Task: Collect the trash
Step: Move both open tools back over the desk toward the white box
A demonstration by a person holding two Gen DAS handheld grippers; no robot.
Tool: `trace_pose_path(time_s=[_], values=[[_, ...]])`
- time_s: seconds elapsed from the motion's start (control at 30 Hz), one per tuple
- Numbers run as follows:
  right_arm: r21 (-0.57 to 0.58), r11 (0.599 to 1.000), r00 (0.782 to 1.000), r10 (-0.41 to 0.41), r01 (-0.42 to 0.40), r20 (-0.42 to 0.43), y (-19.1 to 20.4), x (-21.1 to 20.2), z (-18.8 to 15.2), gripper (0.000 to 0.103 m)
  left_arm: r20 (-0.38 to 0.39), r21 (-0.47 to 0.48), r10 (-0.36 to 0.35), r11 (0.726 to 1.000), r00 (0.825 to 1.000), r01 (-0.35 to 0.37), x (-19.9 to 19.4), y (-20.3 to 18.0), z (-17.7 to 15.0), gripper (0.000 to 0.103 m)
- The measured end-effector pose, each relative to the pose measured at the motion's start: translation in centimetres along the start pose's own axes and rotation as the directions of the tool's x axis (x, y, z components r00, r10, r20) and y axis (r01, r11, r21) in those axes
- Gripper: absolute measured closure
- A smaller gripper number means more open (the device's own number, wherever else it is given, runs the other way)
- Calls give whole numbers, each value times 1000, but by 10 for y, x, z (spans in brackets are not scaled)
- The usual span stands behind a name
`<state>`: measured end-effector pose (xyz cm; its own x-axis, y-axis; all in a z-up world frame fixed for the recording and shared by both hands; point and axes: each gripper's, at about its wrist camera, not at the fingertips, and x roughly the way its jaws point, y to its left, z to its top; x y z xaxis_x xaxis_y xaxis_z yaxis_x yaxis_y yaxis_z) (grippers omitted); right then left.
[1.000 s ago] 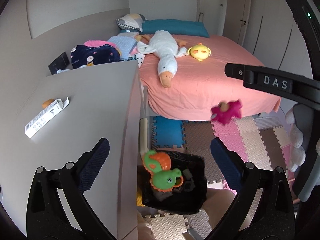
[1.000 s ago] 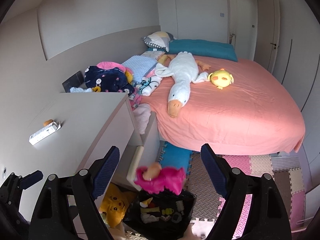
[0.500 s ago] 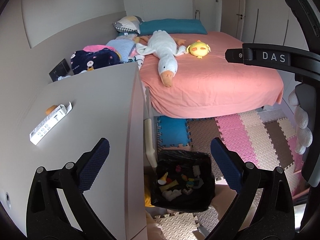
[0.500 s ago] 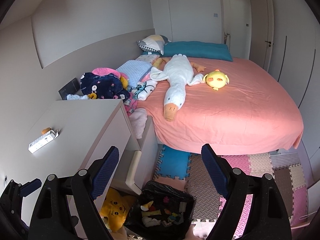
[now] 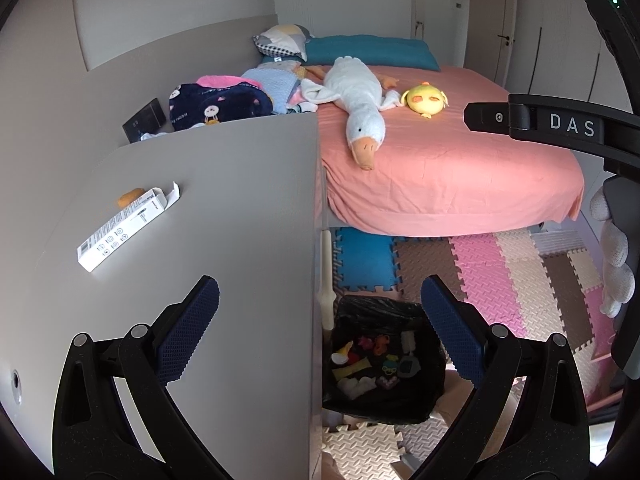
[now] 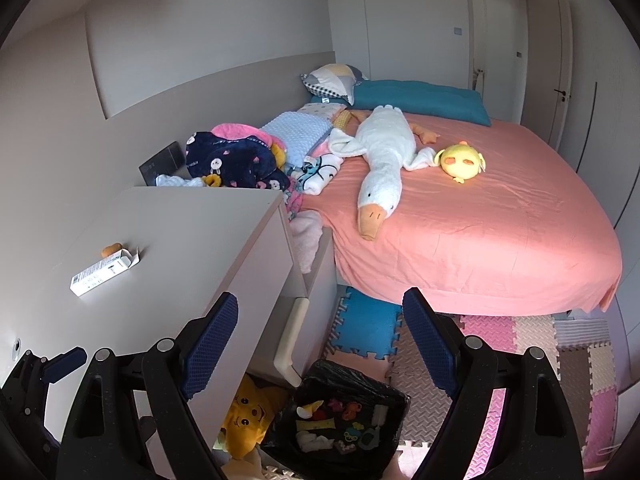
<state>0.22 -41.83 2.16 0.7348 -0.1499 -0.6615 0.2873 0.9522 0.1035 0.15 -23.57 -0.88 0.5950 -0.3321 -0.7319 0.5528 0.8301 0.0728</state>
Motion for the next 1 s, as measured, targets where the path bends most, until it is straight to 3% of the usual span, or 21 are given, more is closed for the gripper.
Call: trace_pose_path(time_s=[0.63, 1.0], values=[[-57, 994, 994, 89, -92, -56, 82, 49, 12, 18, -24, -95, 83, 992, 996, -85, 17, 93, -13, 5], [-75, 986, 986, 145, -151, -77, 129, 85, 26, 18, -19, -137, 125, 983, 992, -126, 35, 166, -2, 5]])
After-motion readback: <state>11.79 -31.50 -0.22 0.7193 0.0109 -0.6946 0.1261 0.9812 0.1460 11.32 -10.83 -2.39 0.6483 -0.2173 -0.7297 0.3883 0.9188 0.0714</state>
